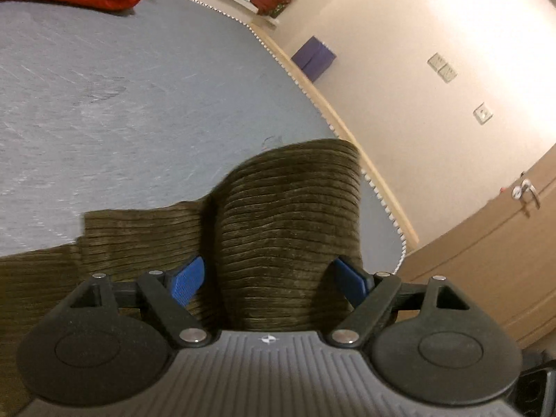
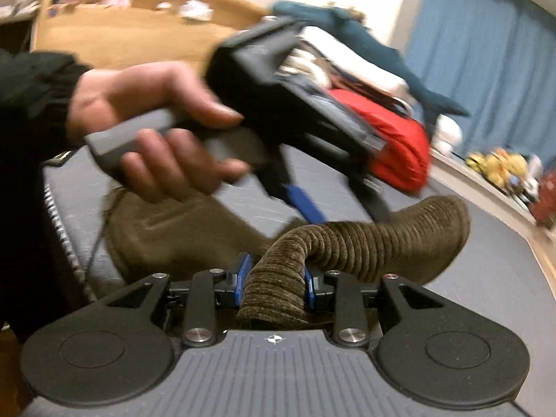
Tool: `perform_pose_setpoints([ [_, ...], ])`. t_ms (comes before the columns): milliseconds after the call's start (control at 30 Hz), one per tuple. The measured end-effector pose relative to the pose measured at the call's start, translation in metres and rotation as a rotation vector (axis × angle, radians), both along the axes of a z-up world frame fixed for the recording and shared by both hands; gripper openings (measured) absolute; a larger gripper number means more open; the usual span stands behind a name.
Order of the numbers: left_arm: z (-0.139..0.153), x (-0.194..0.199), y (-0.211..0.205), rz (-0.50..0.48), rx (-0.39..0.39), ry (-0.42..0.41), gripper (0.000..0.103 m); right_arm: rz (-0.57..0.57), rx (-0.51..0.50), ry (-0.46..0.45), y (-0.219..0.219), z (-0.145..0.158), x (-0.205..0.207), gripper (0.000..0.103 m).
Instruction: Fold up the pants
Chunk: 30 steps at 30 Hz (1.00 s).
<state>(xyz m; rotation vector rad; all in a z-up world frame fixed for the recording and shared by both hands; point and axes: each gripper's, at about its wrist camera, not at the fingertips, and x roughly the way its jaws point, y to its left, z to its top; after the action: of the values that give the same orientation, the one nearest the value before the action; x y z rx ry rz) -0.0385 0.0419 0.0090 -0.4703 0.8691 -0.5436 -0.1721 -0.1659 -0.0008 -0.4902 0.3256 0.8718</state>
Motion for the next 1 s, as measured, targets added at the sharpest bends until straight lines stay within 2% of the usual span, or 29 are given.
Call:
perform_pose_setpoints([
  [200,-0.012,-0.016,0.029,0.062,0.069,-0.003,0.087,0.025,-0.026,0.069,0.039,-0.005,0.004,0.032],
  [367,0.007,-0.028,0.049,0.054,0.018,-0.089,0.087,0.032,-0.085,0.073,0.066,-0.017,0.004,0.032],
  [433,0.013,-0.027,0.040,0.016,0.019,-0.118,0.093,0.039,-0.098,0.068,0.073,-0.017,0.003,0.032],
  [500,0.013,-0.025,0.024,0.003,0.107,-0.111,0.097,0.044,-0.102,0.061,0.080,-0.017,0.002,0.031],
  [533,0.010,-0.024,0.018,0.028,0.184,-0.098,0.097,0.046,-0.101,0.056,0.082,-0.016,0.000,0.031],
  [567,0.006,-0.022,0.015,0.050,0.227,-0.077,0.097,0.049,-0.099,0.049,0.083,-0.015,-0.003,0.031],
  [600,0.001,-0.019,0.017,0.060,0.225,-0.058,0.093,0.055,-0.096,0.043,0.080,-0.014,-0.004,0.031],
  [667,-0.005,-0.014,0.026,0.096,0.203,-0.017,0.063,0.078,-0.082,0.031,0.083,-0.010,-0.011,0.025],
  [700,-0.008,-0.013,0.033,0.110,0.206,0.006,0.029,0.128,-0.060,0.031,0.084,-0.007,-0.016,0.002],
  [733,-0.011,-0.013,0.041,0.110,0.190,0.026,0.018,0.194,-0.037,0.028,0.085,-0.002,-0.024,0.000],
  [800,-0.010,-0.017,0.055,0.138,0.225,0.000,0.017,0.245,-0.058,-0.026,0.091,0.000,-0.042,0.000],
  [833,-0.007,-0.023,0.060,0.139,0.258,-0.019,0.017,0.289,-0.044,0.000,0.091,0.002,-0.044,0.000],
  [933,-0.003,-0.044,0.099,0.169,0.212,-0.024,0.016,0.331,0.012,0.039,0.090,0.010,-0.040,0.000],
  [1000,0.001,-0.060,0.129,0.208,0.222,-0.020,0.016,0.332,0.058,0.094,0.084,0.017,-0.026,0.003],
])
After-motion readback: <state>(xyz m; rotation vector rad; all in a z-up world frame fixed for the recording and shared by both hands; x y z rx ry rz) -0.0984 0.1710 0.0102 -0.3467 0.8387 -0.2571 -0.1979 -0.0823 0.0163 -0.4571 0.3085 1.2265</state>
